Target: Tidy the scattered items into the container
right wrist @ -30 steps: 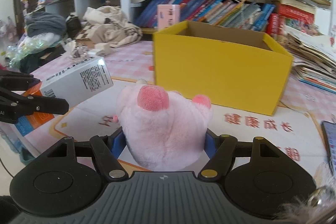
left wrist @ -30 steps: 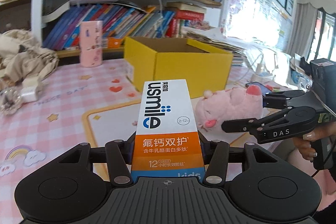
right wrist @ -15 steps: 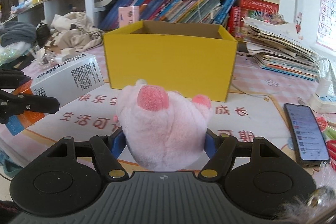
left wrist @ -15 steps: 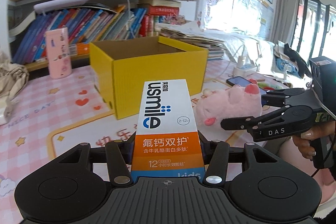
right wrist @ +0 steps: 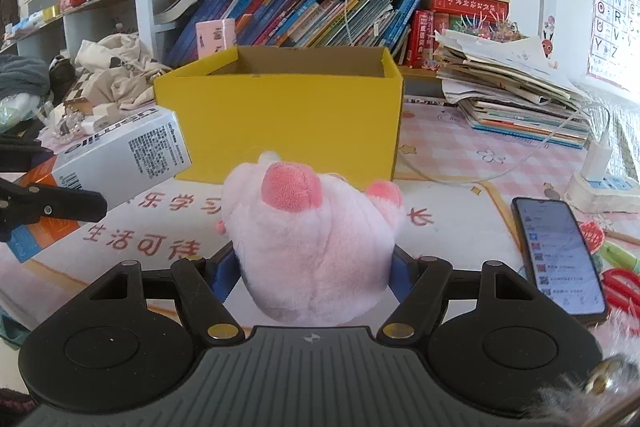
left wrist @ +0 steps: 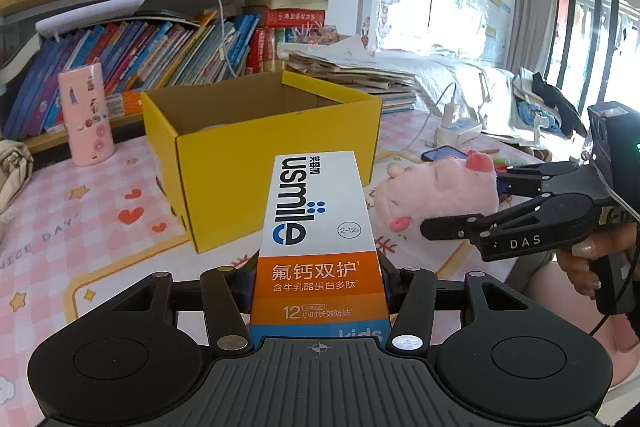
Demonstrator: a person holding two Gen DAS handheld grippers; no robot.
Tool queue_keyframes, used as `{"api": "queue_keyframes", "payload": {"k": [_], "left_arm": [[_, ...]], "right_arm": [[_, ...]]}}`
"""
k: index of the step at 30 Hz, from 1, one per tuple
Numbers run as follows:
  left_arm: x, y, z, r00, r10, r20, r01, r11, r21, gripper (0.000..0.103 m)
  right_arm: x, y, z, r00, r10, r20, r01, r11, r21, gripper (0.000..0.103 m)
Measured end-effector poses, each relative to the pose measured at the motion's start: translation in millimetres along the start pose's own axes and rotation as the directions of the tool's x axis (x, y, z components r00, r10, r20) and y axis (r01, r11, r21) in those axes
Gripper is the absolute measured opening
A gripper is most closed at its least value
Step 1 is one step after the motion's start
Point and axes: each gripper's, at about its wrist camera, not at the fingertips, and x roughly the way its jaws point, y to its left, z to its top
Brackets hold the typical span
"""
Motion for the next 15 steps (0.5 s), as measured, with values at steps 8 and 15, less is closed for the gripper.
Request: {"api": "queue_keyframes", "payload": {"k": [8,15], "left_arm": [[11.3,3.9,7.3,1.0,-0.012,-0.017,0.012,1.0,-0.004,0.051],[-3.2,10.7,30.6,0.998,-0.018,0.062,0.017,1.0,0.023,0.051]], "right_arm": [[12.3,-2.9,6.8,0.999,0.04,-0.026,-0.04,0.999,-0.004,0.07],[7.5,-6.4,35.2,0.998,0.047,0.034,-0.046,0.999,-0.017,0.07]]}}
